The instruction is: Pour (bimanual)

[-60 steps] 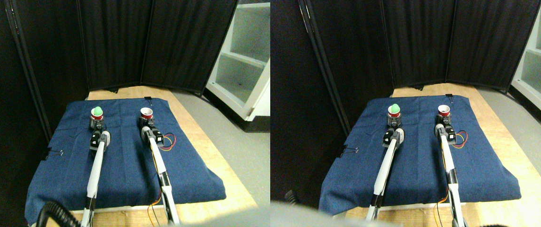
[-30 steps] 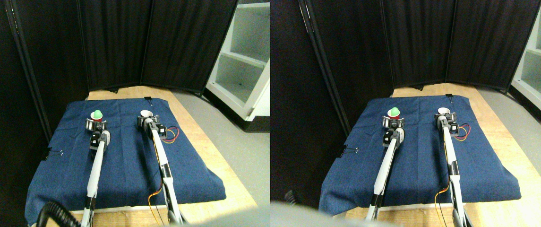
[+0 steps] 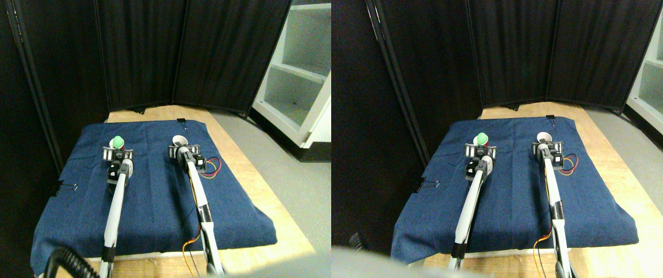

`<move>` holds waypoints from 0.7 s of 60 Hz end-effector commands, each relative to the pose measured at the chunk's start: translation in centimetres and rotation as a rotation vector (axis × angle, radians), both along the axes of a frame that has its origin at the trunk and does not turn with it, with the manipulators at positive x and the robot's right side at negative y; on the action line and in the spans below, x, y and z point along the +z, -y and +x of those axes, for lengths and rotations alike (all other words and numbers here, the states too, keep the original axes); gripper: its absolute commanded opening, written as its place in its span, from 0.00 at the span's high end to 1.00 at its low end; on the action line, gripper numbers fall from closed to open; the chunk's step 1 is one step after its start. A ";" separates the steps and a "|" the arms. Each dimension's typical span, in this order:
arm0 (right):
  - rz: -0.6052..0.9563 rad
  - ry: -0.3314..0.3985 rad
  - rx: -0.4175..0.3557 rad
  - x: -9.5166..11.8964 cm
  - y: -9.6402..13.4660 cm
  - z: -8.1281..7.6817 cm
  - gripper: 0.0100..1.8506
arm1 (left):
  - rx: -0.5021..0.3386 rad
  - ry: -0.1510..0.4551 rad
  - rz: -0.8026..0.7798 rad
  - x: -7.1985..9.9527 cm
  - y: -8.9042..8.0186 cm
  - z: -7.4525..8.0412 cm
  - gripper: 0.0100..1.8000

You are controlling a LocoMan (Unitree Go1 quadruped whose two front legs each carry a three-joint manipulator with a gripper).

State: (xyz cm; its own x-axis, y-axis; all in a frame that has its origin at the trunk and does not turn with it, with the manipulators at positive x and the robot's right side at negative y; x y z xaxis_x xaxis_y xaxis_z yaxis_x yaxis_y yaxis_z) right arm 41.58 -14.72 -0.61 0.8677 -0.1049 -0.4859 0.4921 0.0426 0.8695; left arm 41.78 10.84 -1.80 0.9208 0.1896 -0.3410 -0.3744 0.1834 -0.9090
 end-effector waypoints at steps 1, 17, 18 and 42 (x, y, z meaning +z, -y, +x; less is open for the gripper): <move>0.020 0.052 0.011 1.2 -0.4 -0.4 0.22 | -0.010 0.046 -0.013 1.0 0.1 -0.4 0.14; 0.059 0.122 0.055 2.0 -0.3 -2.8 0.22 | -0.036 0.083 -0.015 1.6 0.3 -2.6 0.18; 0.059 0.127 0.054 2.1 -0.3 -3.1 0.22 | -0.038 0.085 -0.014 1.6 0.3 -2.9 0.19; 0.063 0.231 0.108 2.4 0.9 -7.3 0.25 | -0.046 0.125 -0.042 1.6 0.0 -6.6 0.27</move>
